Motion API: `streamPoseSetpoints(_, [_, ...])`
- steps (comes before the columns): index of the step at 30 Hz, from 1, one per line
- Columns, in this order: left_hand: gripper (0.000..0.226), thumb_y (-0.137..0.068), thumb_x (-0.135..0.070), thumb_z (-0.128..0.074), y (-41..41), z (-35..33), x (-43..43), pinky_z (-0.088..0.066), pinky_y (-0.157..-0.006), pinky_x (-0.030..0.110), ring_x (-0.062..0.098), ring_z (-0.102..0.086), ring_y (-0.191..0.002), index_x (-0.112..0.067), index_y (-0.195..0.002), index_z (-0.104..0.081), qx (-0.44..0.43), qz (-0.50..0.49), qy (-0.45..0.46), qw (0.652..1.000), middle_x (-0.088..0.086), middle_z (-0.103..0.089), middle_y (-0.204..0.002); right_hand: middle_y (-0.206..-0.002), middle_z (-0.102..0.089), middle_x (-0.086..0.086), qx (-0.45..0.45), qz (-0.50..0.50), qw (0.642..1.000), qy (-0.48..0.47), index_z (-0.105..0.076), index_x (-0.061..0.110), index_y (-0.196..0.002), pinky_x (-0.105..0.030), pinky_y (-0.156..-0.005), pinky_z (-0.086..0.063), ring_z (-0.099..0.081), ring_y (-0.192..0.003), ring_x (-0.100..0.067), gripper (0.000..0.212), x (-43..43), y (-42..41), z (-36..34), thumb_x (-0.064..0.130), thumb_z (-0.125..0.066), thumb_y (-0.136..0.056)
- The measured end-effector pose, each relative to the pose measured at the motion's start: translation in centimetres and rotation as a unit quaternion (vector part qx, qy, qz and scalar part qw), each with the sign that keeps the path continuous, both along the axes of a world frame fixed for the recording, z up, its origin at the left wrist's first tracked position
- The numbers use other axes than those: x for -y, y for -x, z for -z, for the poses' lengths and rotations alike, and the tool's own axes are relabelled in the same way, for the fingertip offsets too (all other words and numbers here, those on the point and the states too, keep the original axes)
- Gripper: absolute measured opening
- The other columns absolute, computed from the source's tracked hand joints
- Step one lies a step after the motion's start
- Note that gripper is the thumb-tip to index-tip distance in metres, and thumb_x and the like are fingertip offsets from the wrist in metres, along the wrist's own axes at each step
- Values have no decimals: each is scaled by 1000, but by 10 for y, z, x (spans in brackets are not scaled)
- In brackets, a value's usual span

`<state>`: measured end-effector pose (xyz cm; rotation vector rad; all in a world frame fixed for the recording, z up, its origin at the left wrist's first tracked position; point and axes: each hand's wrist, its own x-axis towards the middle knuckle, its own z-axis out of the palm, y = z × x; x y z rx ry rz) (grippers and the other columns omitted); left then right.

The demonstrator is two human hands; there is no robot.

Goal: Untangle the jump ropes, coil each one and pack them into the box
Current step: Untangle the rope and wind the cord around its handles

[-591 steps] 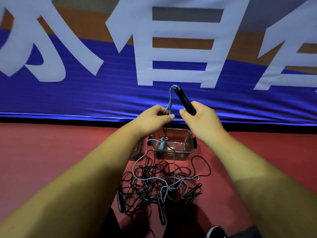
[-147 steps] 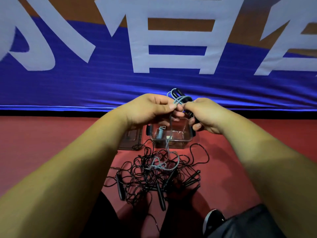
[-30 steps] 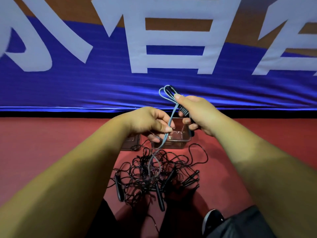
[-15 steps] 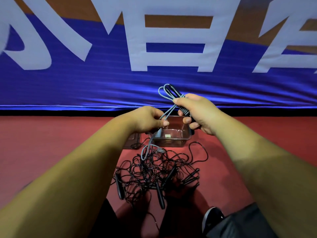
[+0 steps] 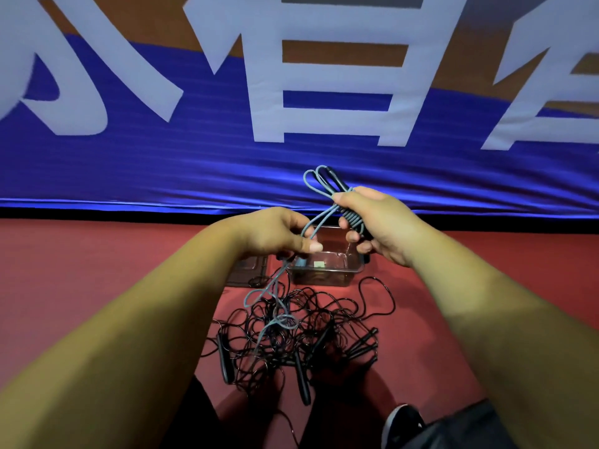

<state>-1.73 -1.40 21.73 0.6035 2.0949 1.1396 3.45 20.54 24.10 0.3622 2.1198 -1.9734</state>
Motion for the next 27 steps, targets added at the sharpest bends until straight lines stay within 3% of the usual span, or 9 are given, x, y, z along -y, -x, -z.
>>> streamPoseSetpoints(3, [32, -95, -28, -76, -1, -7, 3, -48, -91, 46, 27, -61, -92, -2, -110, -69, 37, 19, -24, 999, 17, -69, -99, -75, -69, -7, -11, 1, 1000, -15, -69, 17, -105, -29, -50, -44, -62, -61, -21, 20, 1, 1, -1, 36, -70, -100])
streamPoseSetpoints(8, [48, -103, -53, -55, -1, -11, 3, -43, -90, 49, 30, -57, -91, -10, -112, -76, 81, -7, -80, 993, 10, -69, -94, -77, -71, -8, 0, 1, 1000, 11, -71, 10, -108, -29, -55, -52, -66, -65, -19, 23, 5, 0, -3, 32, -68, -102])
streamPoseSetpoints(12, [31, -106, -31, -59, 0, -4, -4, -40, -89, 50, 26, -64, -81, -4, -115, -71, 103, -48, -140, 984, 8, -59, -80, -78, -69, -3, 15, 1, 1000, -1, -66, 16, -104, -27, -49, -49, -63, -58, -14, 16, 8, -1, -5, 32, -69, -101])
streamPoseSetpoints(17, [21, -106, -28, -60, -1, -1, -6, -43, -85, 52, 22, -62, -80, -14, -109, -74, 71, -18, -88, 993, 6, -65, -86, -76, -66, -6, 2, 11, 1000, -4, -60, 15, -96, -26, -44, -35, -50, -51, -14, 11, 10, 0, -4, 22, -69, -97])
streamPoseSetpoints(21, [21, -107, -4, -51, -1, 4, -5, -47, -107, 59, 24, -67, -99, -5, -123, -66, 84, 19, -36, 996, 11, -75, -108, -78, -64, -8, 2, 11, 1000, 0, -59, 16, -93, -25, -44, -32, -47, -50, -14, 12, 9, 1, -3, 20, -70, -95])
streamPoseSetpoints(23, [27, -105, 5, -49, 0, 4, -2, -50, -107, 52, 27, -68, -104, -5, -124, -65, 93, 48, -21, 994, 13, -74, -109, -78, -64, -8, 1, 16, 1000, -5, -59, 16, -94, -24, -43, -32, -47, -49, -14, 12, 10, 2, -4, 21, -70, -96])
streamPoseSetpoints(25, [35, -101, 15, -45, 0, 4, 1, -58, -94, 35, 28, -67, -106, -1, -128, -62, 116, 56, -15, 992, 17, -71, -112, -80, -62, -8, 0, 29, 999, -16, -59, 15, -98, -24, -42, -31, -46, -49, -13, 12, 10, 3, -4, 22, -70, -97])
streamPoseSetpoints(27, [42, -98, 19, -44, 0, 4, 4, -56, -83, 24, 25, -68, -105, -1, -131, -61, 124, 56, -5, 991, 18, -72, -112, -81, -62, -8, 2, 39, 999, -35, -60, 15, -103, -24, -43, -32, -46, -49, -13, 14, 10, 3, -3, 24, -70, -97])
